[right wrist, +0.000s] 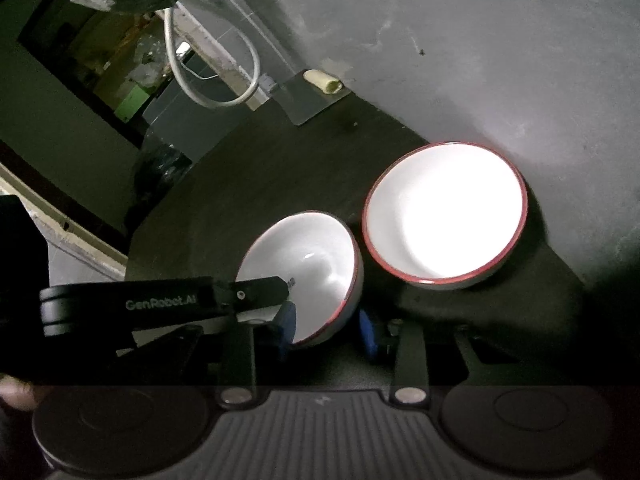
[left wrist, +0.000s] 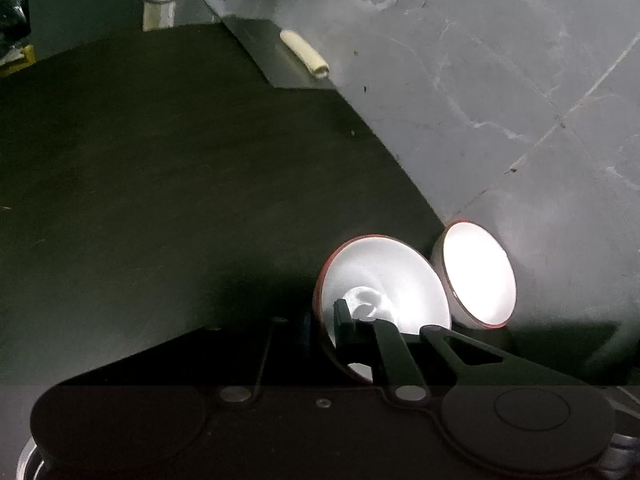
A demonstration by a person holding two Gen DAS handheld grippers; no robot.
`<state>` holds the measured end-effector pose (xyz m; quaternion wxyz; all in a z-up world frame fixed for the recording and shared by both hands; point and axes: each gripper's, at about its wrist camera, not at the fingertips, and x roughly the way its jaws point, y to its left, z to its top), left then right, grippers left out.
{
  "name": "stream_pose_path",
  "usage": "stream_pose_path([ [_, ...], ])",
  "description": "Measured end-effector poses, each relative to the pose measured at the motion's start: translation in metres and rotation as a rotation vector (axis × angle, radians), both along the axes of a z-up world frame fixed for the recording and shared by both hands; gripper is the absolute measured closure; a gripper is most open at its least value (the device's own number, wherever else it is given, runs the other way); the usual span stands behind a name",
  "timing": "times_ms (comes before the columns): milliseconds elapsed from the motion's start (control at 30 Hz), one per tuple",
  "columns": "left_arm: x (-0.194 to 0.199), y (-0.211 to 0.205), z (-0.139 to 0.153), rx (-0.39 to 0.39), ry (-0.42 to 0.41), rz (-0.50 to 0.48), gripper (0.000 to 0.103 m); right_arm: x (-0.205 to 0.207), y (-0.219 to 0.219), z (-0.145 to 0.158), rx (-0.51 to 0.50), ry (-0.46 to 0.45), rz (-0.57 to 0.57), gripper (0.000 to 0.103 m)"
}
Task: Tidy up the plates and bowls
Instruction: 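Lift the white bowl with both grippers and carry it to the steel pot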
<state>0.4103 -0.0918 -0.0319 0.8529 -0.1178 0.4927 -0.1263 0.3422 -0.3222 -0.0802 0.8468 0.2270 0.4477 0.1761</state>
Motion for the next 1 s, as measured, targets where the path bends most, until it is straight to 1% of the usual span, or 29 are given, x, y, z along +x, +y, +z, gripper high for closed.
stream_pose_path([
  [100, -0.01, 0.003, 0.013, -0.005, -0.057, 0.004, 0.092, -0.008, 0.002, 0.01, 0.003, -0.043, 0.014, 0.065],
  [233, -0.031, 0.011, 0.038, -0.017, -0.158, 0.023, 0.092, -0.024, 0.006, 0.033, 0.009, -0.141, 0.03, 0.065],
  [367, -0.063, 0.019, 0.067, -0.019, -0.28, 0.038, 0.092, -0.045, 0.013, 0.061, 0.006, -0.243, 0.044, 0.068],
  [500, -0.101, 0.028, 0.096, -0.023, -0.37, 0.061, 0.092, -0.072, 0.022, 0.09, 0.001, -0.317, 0.064, 0.072],
  [633, -0.144, 0.038, 0.119, -0.039, -0.43, 0.1, 0.092, -0.109, 0.033, 0.115, -0.014, -0.38, 0.088, 0.076],
  [733, -0.176, 0.046, 0.129, -0.045, -0.469, 0.125, 0.092, -0.139, 0.043, 0.131, -0.03, -0.424, 0.113, 0.077],
  [1000, -0.258, 0.067, 0.134, -0.104, -0.536, 0.192, 0.092, -0.205, 0.07, 0.153, -0.09, -0.471, 0.171, 0.077],
])
